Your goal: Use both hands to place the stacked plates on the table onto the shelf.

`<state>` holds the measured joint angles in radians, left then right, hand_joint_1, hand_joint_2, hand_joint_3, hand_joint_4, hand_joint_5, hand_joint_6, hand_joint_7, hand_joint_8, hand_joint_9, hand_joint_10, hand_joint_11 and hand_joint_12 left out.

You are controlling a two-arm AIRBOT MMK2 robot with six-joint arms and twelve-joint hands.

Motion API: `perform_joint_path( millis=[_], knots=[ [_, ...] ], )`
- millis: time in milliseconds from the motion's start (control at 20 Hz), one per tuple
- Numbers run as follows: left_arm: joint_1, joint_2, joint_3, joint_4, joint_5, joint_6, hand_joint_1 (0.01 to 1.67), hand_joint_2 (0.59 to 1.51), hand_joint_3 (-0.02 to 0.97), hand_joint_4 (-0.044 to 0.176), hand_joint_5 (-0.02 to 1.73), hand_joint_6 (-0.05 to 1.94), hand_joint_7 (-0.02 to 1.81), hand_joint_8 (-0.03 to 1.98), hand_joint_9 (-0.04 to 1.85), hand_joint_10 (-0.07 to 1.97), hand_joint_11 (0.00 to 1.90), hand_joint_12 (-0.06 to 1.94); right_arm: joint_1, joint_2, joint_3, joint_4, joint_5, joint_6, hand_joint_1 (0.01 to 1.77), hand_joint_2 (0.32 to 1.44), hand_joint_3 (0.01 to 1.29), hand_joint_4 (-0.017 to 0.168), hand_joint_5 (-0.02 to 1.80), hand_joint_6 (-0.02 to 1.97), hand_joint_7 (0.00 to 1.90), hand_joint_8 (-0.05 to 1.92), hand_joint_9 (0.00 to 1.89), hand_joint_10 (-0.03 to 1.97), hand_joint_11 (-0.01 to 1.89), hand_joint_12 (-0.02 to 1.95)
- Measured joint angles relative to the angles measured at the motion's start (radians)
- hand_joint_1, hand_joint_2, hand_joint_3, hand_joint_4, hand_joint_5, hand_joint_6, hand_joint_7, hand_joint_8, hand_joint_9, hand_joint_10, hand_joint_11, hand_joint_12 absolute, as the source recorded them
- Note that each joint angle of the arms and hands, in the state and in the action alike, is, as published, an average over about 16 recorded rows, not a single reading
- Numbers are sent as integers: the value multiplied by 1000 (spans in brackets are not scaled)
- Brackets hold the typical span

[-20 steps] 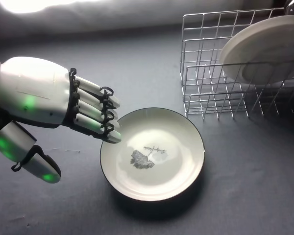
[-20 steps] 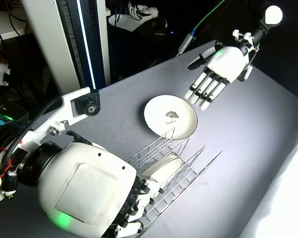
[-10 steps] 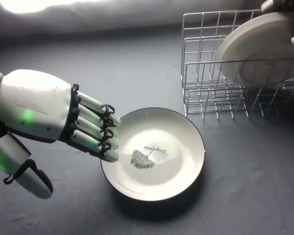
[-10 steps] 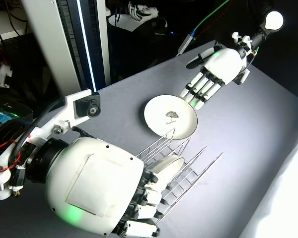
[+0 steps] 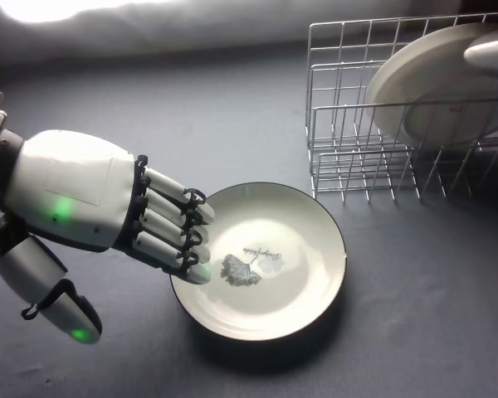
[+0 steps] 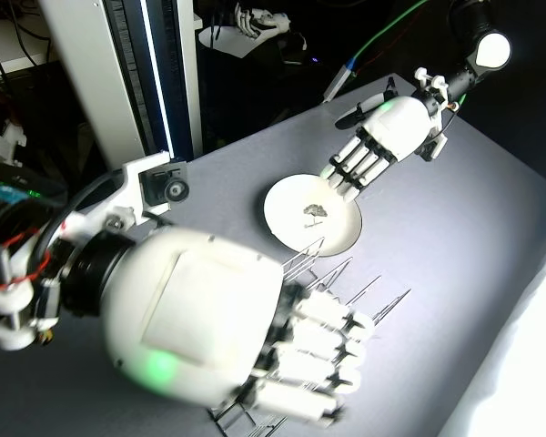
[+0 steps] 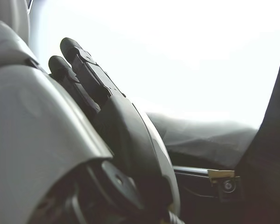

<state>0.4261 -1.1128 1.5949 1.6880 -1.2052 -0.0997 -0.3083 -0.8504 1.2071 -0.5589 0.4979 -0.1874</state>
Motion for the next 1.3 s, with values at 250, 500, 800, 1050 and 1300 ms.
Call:
perform_joint_path(
  millis=[250,500,800,1050,1300],
  knots=[
    [17,-17,11,10,24,22,21,1173,2,-3,277,1,330,14,326,15,173,203,41,2,-56,-195,31,-1,889,1083,14,1,186,15,200,15,175,41,11,598],
    [41,-28,27,11,41,52,21,1172,1,-2,268,-4,322,9,313,7,171,200,63,6,-120,-377,58,-1,808,1032,15,3,74,15,80,15,73,20,11,276],
    [85,-33,40,-10,46,88,20,1169,2,-3,254,-11,307,1,305,-5,168,203,61,20,-171,-480,68,-1,804,985,14,4,19,16,21,16,22,19,11,46],
    [130,-29,37,-37,52,114,21,1168,2,-4,243,-15,292,-7,298,-12,168,210,46,37,-197,-518,75,-3,855,971,14,4,19,16,21,16,22,19,11,5],
    [167,-23,24,-61,60,129,21,1167,2,-6,233,-17,284,-12,300,-12,165,218,24,51,-215,-560,87,-4,901,972,13,4,19,15,21,16,22,19,11,6]
  ],
)
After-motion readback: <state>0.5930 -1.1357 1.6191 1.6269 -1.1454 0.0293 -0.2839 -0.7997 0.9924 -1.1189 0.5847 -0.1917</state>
